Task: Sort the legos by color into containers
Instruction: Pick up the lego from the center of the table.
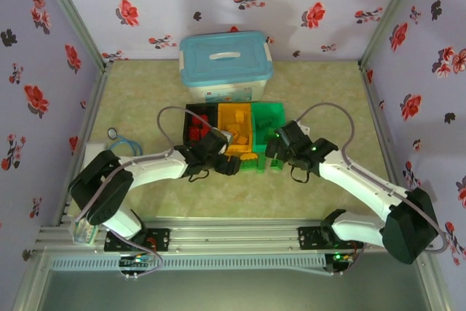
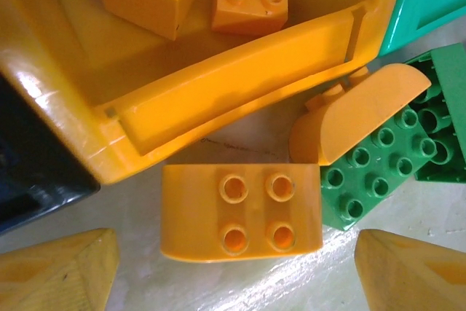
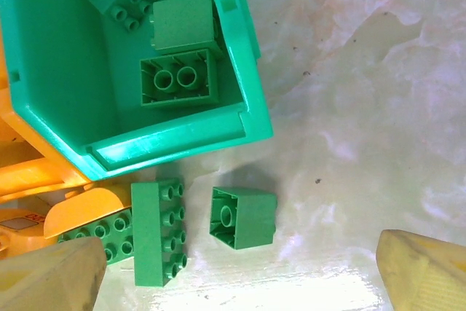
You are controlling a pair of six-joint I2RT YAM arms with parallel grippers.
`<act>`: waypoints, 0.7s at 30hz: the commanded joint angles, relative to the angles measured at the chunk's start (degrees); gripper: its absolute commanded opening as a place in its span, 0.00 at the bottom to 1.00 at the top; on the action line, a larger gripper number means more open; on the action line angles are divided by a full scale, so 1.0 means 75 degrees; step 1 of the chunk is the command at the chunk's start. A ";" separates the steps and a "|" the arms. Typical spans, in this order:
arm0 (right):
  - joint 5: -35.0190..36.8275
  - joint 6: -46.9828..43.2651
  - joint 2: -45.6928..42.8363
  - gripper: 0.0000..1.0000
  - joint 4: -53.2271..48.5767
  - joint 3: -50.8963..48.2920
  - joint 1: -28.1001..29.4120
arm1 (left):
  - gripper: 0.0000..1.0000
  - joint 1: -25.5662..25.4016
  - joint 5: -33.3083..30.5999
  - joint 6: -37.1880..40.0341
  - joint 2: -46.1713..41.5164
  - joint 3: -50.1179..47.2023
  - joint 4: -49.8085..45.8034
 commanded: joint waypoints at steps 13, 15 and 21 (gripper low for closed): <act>0.0000 0.0279 -0.0802 0.95 -0.0074 -0.0502 0.0063 | 0.78 -0.0102 0.0078 0.0232 0.1044 0.0792 -0.0467; -0.0006 0.0307 -0.0865 0.95 -0.0041 -0.0552 0.0063 | 0.76 -0.0125 0.0044 0.0228 0.1044 0.0737 -0.0456; -0.0029 0.0345 -0.0955 0.95 -0.0058 -0.0555 0.0063 | 0.61 -0.0148 -0.0084 0.0181 0.0878 0.0603 -0.0485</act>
